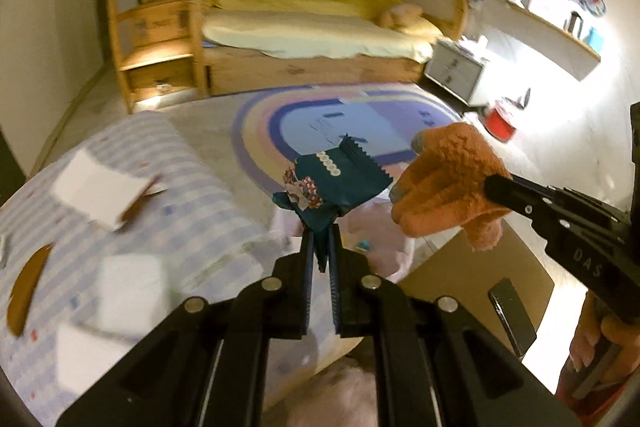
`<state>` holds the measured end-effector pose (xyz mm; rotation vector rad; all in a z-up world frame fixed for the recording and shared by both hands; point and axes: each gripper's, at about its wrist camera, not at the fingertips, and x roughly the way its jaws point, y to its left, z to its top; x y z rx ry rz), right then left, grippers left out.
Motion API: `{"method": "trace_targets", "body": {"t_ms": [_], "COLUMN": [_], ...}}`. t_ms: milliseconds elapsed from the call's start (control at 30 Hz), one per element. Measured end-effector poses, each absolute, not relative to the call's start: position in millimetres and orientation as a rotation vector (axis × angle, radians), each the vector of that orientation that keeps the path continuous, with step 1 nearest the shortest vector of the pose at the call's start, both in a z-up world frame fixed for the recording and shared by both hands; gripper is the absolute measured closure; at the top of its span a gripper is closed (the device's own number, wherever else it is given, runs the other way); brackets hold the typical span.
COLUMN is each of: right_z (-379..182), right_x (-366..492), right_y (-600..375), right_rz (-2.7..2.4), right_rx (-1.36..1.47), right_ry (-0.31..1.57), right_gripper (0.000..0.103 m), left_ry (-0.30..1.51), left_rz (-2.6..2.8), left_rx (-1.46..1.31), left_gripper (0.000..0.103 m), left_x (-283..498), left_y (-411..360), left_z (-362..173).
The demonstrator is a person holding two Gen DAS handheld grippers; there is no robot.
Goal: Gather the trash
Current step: 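Carry wrapper and gloves over the bin and open both tools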
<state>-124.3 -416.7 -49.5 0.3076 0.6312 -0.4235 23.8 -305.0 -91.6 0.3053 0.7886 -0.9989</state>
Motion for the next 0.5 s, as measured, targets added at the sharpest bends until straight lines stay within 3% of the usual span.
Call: {"method": "trace_targets", "body": {"t_ms": [233,300,367,433,500], "right_z": [-83,-90,-99,-110,-116], "right_x": [-125,-125,-118,-107,-100], "right_y": [-472,-482,-493,-504,-506], "right_rz": [-0.494,-0.503,-0.504,-0.500,-0.496], "right_rx": [0.398,0.416,0.432,0.448,0.452], "right_ry": [0.662,0.669,0.678,0.696,0.711], "right_gripper": [0.090,0.090,0.090,0.090,0.088], "left_ry": [0.843,0.856,0.859,0.852,0.843], "left_rz": [-1.061,-1.063,-1.057,-1.048,-1.031], "left_rx": [0.391,0.402,0.403,0.396,0.384], "left_gripper": [0.096,0.083,0.057,0.044,0.043], "left_x": [34,40,47,51,55], "left_y": [-381,-395,-403,-401,-394], "left_z": [-117,-121,-122,-120,-117]}}
